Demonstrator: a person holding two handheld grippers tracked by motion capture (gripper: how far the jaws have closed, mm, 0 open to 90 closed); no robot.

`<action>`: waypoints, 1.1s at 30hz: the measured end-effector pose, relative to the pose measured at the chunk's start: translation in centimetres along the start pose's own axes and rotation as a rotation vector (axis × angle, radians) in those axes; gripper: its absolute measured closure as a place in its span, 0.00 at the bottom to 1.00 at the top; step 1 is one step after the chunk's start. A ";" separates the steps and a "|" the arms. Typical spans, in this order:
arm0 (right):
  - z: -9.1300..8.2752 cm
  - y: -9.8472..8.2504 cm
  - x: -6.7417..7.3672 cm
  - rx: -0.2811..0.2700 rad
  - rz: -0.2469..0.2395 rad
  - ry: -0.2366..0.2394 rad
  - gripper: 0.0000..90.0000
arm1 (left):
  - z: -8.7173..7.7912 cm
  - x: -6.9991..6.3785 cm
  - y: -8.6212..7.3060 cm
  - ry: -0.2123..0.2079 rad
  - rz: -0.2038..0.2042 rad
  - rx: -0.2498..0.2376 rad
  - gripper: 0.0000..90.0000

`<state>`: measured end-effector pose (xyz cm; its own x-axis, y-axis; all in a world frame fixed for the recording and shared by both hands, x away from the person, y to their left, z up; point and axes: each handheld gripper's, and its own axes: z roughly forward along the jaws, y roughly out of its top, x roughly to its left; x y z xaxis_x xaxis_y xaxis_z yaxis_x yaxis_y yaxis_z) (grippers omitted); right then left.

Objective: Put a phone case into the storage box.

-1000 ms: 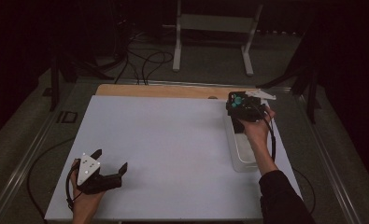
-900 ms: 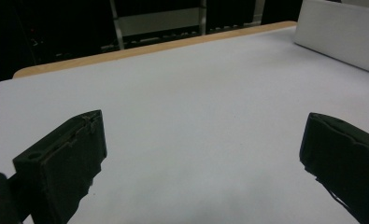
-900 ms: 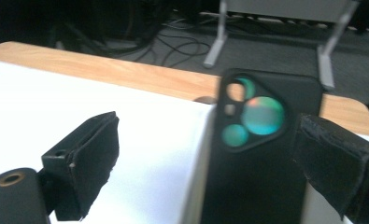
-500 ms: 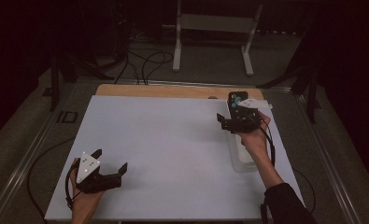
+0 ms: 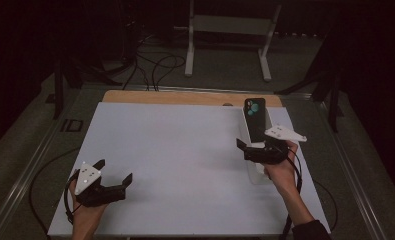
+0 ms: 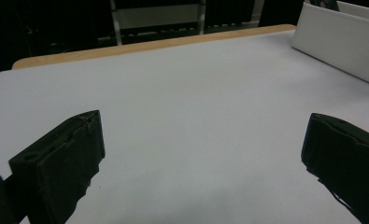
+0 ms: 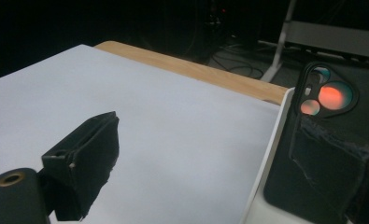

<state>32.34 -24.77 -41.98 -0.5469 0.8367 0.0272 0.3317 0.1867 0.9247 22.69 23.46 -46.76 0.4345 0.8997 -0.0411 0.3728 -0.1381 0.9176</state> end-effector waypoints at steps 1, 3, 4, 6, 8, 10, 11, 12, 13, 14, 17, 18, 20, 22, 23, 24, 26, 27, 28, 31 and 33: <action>-0.3 -0.3 0.1 -0.004 -0.005 0.005 0.09 | 0.0 0.0 0.0 -0.002 0.001 0.000 0.00; -0.8 -0.8 0.5 -0.009 -0.014 0.013 0.09 | -0.1 0.0 0.1 -0.007 0.003 -0.001 0.00; -1.1 -1.1 0.6 -0.016 -0.022 0.022 0.09 | -0.1 0.0 0.1 -0.009 0.003 -0.004 0.00; -1.5 -1.6 0.9 -0.018 -0.031 0.027 0.09 | -0.2 0.1 0.1 -0.014 0.004 -0.009 0.00; -1.9 -2.2 1.2 -0.008 -0.038 0.027 0.09 | -0.3 0.2 0.1 -0.018 0.004 -0.016 0.00; -2.3 -2.9 1.4 -0.009 -0.049 0.041 0.10 | -0.5 0.2 0.1 -0.033 0.006 -0.030 0.00; -2.6 -3.2 1.6 -0.017 -0.052 0.043 0.10 | -0.5 0.2 0.1 -0.035 0.007 -0.035 0.00; -2.8 -3.6 1.7 -0.024 -0.054 0.053 0.10 | -0.6 0.2 0.1 -0.035 0.007 -0.037 0.00; -3.0 -4.0 1.7 -0.029 -0.048 0.066 0.10 | -0.6 0.2 0.1 -0.039 0.008 -0.040 0.00; -3.3 -4.4 1.8 -0.042 -0.041 0.079 0.10 | -0.6 0.2 0.0 -0.043 0.010 -0.043 0.00; -3.8 -5.5 2.0 -0.064 -0.052 0.087 0.10 | -0.6 0.1 0.0 -0.051 0.024 -0.042 0.00; -4.0 -5.9 2.0 -0.071 -0.051 0.085 0.10 | -0.6 0.0 0.0 -0.054 0.027 -0.044 0.00; -4.4 -6.6 1.9 -0.100 -0.036 0.099 0.10 | -0.6 0.0 -0.1 -0.057 0.033 -0.046 0.00; -4.9 -7.2 1.8 -0.114 -0.041 0.102 0.10 | -0.6 -0.1 -0.2 -0.061 0.039 -0.046 0.00; -5.0 -7.3 1.8 -0.119 -0.043 0.101 0.10 | -0.6 0.0 -0.2 -0.062 0.041 -0.046 0.00; -5.2 -7.5 1.7 -0.128 -0.038 0.100 0.10 | -0.5 -0.1 -0.3 -0.062 0.040 -0.044 0.00; -5.7 -7.7 1.6 -0.147 -0.027 0.103 0.10 | -0.5 -0.1 -0.4 -0.065 0.044 -0.044 0.00; -5.8 -7.9 1.6 -0.152 -0.030 0.106 0.10 | -0.5 -0.1 -0.5 -0.067 0.048 -0.042 0.00; -5.9 -8.0 1.6 -0.148 -0.036 0.104 0.10 | -0.5 -0.2 -0.5 -0.067 0.050 -0.042 0.00; -6.1 -8.3 1.6 -0.152 -0.044 0.111 0.10 | -0.4 -0.3 -0.5 -0.066 0.055 -0.044 0.00; -6.0 -8.4 1.6 -0.148 -0.049 0.105 0.10 | -0.4 -0.3 -0.6 -0.067 0.053 -0.046 0.00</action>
<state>24.08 -28.12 -47.39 -0.6394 0.7688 0.0126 0.1898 0.1419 0.9715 22.05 23.47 -47.14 0.5074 0.8615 -0.0172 0.3106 -0.1643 0.9362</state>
